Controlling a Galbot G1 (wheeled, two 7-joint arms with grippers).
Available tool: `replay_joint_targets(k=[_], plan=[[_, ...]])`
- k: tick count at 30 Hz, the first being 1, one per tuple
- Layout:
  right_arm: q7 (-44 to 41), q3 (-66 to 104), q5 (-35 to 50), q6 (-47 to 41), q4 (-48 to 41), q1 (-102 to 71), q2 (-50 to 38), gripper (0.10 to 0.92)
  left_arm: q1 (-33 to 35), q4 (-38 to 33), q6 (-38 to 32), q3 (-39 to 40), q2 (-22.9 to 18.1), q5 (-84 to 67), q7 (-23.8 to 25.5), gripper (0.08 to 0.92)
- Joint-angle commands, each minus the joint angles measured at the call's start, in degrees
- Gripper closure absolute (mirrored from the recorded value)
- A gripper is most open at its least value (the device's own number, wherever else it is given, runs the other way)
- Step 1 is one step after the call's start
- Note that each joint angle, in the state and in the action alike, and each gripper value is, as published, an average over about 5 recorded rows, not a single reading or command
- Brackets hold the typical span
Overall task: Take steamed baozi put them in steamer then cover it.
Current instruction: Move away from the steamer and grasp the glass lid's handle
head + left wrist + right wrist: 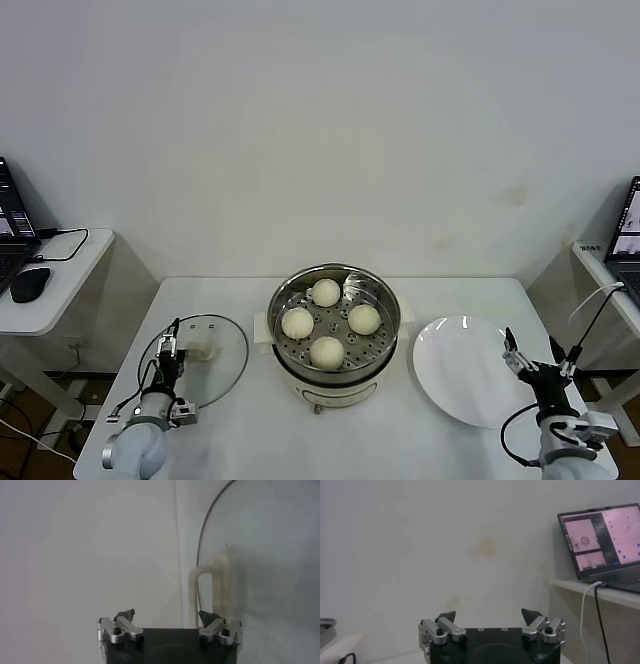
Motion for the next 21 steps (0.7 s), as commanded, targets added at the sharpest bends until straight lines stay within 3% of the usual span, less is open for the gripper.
replay_joint_targets(k=[1, 9, 21], plan=[[-0.07, 0.10, 0.01, 0.12, 0.09, -0.10, 0.01, 0.203, -0.98, 2.66, -0.01, 0.05, -0.54, -0.10, -2.04, 0.177], [-0.22, 0.37, 0.01, 0.29, 0.23, -0.50, -0.02, 0.203, -0.88, 4.02, -0.35, -0.12, -0.75, -0.38, -3.29, 0.197], [-0.38, 0.82, -0.04, 0.32, 0.43, -0.91, -0.15, 0.203, -0.63, 6.02, -1.50, -0.21, -0.56, -0.48, -4.82, 0.528]])
